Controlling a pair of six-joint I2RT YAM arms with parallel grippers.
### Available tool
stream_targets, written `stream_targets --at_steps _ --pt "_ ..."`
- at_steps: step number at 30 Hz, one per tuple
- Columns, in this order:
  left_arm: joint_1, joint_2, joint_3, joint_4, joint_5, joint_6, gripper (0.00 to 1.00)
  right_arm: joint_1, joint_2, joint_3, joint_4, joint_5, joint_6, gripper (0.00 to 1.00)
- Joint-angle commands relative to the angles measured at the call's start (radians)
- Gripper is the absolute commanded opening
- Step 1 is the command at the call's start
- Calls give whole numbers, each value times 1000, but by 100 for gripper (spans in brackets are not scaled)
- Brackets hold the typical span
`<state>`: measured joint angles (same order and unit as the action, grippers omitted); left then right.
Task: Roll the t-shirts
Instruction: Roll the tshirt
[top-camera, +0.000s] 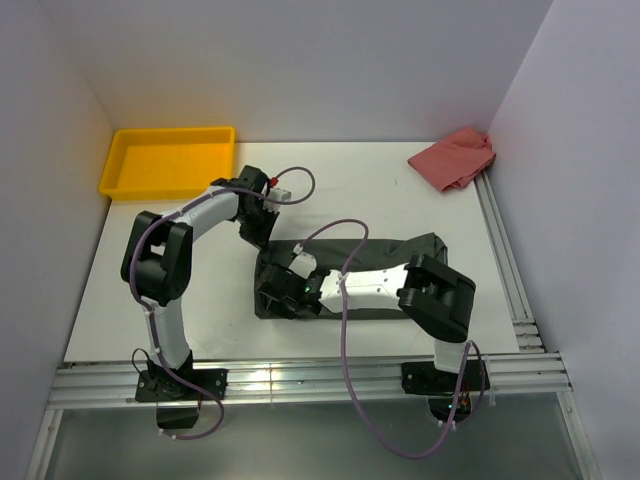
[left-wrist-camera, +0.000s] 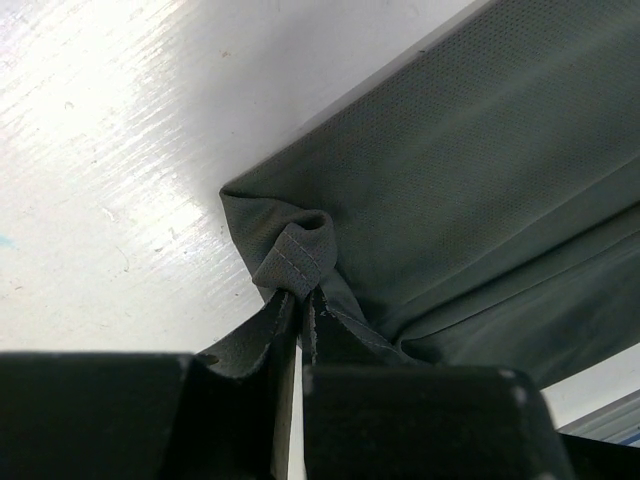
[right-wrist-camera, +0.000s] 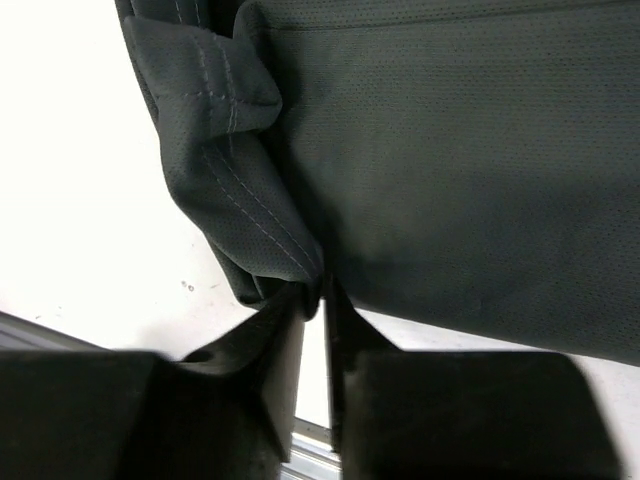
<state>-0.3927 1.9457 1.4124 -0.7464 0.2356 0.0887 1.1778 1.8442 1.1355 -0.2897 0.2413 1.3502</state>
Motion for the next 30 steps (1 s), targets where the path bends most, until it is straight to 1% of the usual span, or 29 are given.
stream_targets --at_steps 1,3,4,7,13,16,19,20,23,25,30 --pt "-12 4 46 2 -19 -1 9 -6 -68 -20 34 23 24 28" --pt "-15 5 46 2 -21 -1 10 -4 -80 -25 27 30 26 33" --pt "-17 7 49 1 -25 0 10 -6 -83 -25 24 33 29 39" --pt "-18 6 54 -2 -28 -1 13 -4 -108 -31 17 46 30 44" --pt "-23 7 60 -4 -32 -3 15 0 -138 -3 -45 94 20 44" --pt "-26 12 63 -5 -36 -6 14 6 -120 52 -86 118 -14 44" --pt "-31 15 66 -7 -39 -7 15 9 -58 157 -158 130 -57 43" --pt "-32 15 66 -7 -41 -9 15 11 -37 223 -178 138 -69 43" --pt "-35 15 66 -8 -44 -7 15 14 36 343 -273 157 -102 43" --pt "-35 16 66 -8 -45 -7 15 16 85 386 -298 159 -123 43" --pt "-37 15 68 -11 -47 -7 16 13 177 527 -425 200 -137 43"
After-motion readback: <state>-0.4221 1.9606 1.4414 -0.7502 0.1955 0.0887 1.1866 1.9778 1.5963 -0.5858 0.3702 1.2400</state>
